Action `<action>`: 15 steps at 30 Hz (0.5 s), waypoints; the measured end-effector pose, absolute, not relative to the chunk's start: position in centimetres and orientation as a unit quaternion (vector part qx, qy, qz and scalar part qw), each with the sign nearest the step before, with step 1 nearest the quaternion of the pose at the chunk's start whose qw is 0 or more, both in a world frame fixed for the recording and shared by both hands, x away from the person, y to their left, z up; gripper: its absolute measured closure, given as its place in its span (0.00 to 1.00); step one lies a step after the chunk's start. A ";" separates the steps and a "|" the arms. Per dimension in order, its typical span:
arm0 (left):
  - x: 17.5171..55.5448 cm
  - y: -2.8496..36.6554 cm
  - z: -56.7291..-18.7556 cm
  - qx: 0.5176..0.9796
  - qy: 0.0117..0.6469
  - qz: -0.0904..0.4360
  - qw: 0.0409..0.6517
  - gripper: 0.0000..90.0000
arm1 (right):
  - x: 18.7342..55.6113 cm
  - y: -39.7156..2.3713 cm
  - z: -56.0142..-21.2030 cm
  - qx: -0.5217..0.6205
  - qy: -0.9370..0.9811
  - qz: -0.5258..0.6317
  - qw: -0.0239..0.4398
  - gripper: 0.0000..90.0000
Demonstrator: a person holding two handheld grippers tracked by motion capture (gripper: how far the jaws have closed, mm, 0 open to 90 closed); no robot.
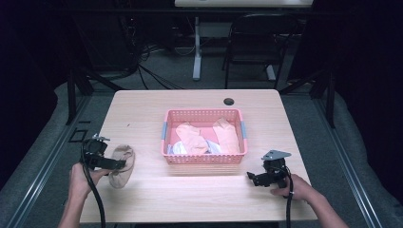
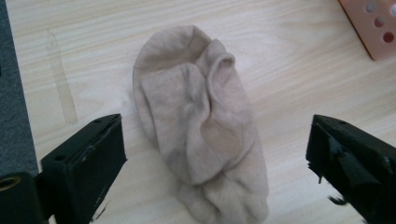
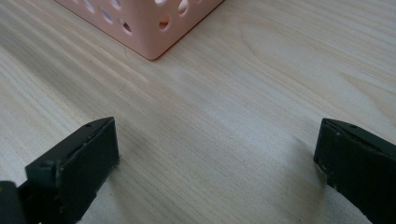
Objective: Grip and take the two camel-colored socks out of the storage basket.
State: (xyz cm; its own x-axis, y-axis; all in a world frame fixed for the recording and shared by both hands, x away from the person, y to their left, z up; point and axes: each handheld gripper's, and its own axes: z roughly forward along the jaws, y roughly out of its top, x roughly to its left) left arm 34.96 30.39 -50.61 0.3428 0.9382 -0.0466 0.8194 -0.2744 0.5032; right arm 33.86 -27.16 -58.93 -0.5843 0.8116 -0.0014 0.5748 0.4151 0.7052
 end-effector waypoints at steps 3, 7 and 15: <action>33.9 30.9 -51.0 0.780 0.568 0.133 0.226 0.00 | 33.9 -27.2 -58.9 0.421 0.823 0.339 0.174 0.00; 33.3 31.5 -51.8 0.773 0.576 0.131 0.231 0.00 | 33.9 -27.2 -58.9 0.421 0.823 0.339 0.174 0.00; 31.1 32.7 -54.7 0.751 0.592 0.168 0.240 0.00 | 33.9 -27.1 -58.9 0.421 0.822 0.340 0.175 0.00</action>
State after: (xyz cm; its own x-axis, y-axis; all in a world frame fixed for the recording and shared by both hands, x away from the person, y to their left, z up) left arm 31.15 32.73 -54.70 0.2425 0.9696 -0.0313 0.8080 -0.1840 0.5597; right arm 33.87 -27.15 -58.94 -0.5839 0.8118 -0.0005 0.5742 0.4134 0.7066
